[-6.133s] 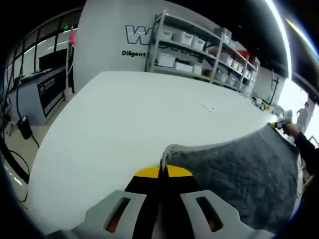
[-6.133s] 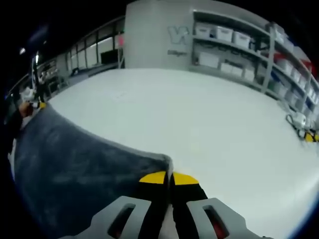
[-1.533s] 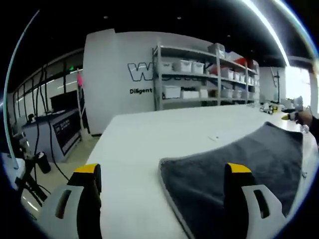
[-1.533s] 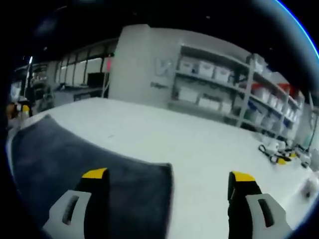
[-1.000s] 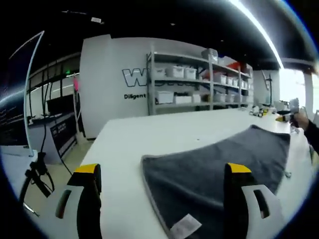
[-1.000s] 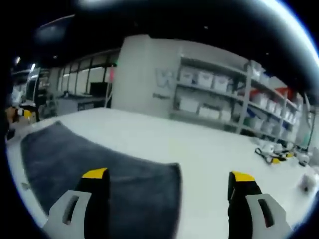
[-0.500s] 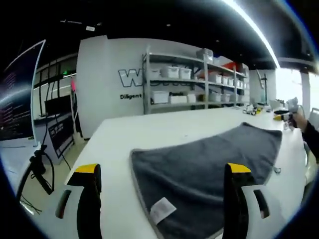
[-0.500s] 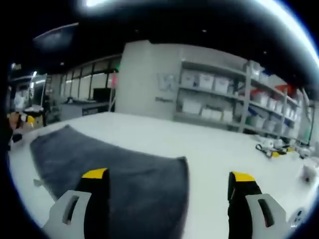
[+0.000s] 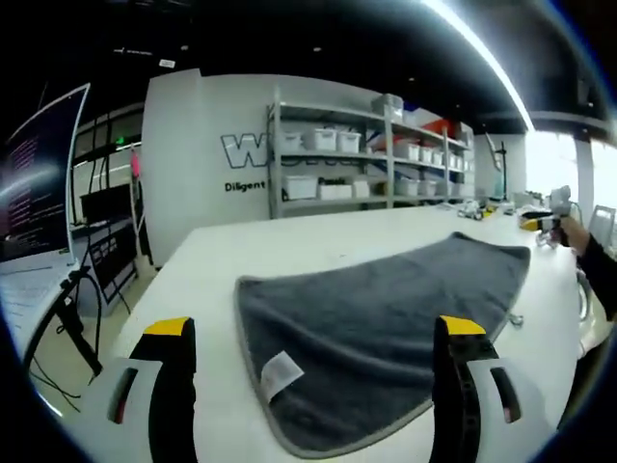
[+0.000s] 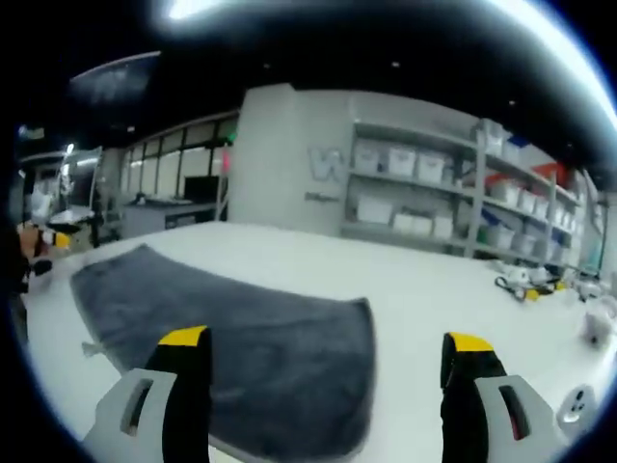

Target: Open the folded towel by lifting each exposed corner and separating the folded layers until the towel lies flat within the target outline without major curled edges

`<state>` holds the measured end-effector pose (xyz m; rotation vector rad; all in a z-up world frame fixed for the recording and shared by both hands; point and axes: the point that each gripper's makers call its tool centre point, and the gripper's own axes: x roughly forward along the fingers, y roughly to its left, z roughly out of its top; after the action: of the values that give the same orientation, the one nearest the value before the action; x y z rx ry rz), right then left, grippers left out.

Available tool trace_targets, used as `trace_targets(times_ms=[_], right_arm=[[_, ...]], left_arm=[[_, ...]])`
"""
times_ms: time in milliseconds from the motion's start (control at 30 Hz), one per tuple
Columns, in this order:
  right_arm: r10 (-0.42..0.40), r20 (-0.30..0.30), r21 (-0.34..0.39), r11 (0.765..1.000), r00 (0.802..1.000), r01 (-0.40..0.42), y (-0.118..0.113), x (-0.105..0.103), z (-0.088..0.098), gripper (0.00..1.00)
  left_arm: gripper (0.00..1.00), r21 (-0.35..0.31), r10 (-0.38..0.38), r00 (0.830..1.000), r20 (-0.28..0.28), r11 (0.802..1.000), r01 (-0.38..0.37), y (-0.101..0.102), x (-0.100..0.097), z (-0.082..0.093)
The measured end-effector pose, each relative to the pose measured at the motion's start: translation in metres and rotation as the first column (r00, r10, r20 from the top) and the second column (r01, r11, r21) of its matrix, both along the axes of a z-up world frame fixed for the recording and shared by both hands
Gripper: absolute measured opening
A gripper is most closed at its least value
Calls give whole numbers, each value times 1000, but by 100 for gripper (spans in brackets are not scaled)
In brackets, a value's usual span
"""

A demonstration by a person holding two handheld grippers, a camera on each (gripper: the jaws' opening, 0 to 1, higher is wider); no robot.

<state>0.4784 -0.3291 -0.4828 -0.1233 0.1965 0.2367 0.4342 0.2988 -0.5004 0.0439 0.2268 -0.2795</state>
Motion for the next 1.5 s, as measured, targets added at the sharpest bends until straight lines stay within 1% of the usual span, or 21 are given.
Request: trace_targets(times_ms=[33,100,133,233,333,467,600,733,833,900,967,1067,1167,1300,1433,1500], right_arm=[[4,-2,-1,1000,1000,-4,1,-2,-1,100],[7,2,-9,1000,1000,-7,6,-15,-6,100],[7,2,-18,1000,1000,-7,6,-14,-7,100],[3,7,-32,999,1000,-2,11,-24,-12,100],[4,14,-25,1000,1000,-4,13,-31,-15,100],[5,21,-15,1000,1000,-5,15,-41,-17,100],[10,17,-35,999,1000,-9,18,-54,-21,100],[11,16,-46,999,1000,-10,19,-63,-22,100],[3,21,-48,999,1000,-2,16,-68,-24,100],[3,26,-51,999,1000,-1,16,-74,-28,100],[14,11,-54,998,1000,-14,19,-80,-35,100],[23,4,-55,998,1000,-23,21,-86,-42,100],[20,5,-45,999,1000,-19,19,-89,-46,100],[27,28,-2,1000,999,-27,18,-99,-46,100],[23,16,2,1000,1000,-23,15,-110,-49,100],[16,12,-4,1000,1000,-16,12,-112,-50,100]], left_arm=[[100,-1,-1,1000,1,1000,1,-1,-2,0],[100,-5,-6,1000,0,1000,6,-6,-9,0],[100,-5,-12,1000,2,1000,12,-10,-13,1],[100,-35,-42,999,1,999,42,-22,-24,3],[100,-18,-55,998,17,998,55,-30,-33,8],[100,10,-53,998,22,999,53,-32,-41,8],[100,16,-58,998,19,998,58,-32,-48,6],[100,7,-49,999,23,999,49,-30,-54,6],[100,-2,-49,998,32,999,49,-31,-60,7],[100,-5,-45,998,37,999,46,-31,-67,7],[100,-11,-44,998,43,999,44,-32,-73,7],[100,-15,-44,998,42,999,45,-32,-78,4],[100,-15,-43,998,42,999,43,-33,-81,3],[100,-37,-48,997,58,998,50,-37,-90,3],[100,-43,-60,997,57,997,63,-44,-101,-1],[100,-42,-66,996,59,997,68,-45,-102,0]])
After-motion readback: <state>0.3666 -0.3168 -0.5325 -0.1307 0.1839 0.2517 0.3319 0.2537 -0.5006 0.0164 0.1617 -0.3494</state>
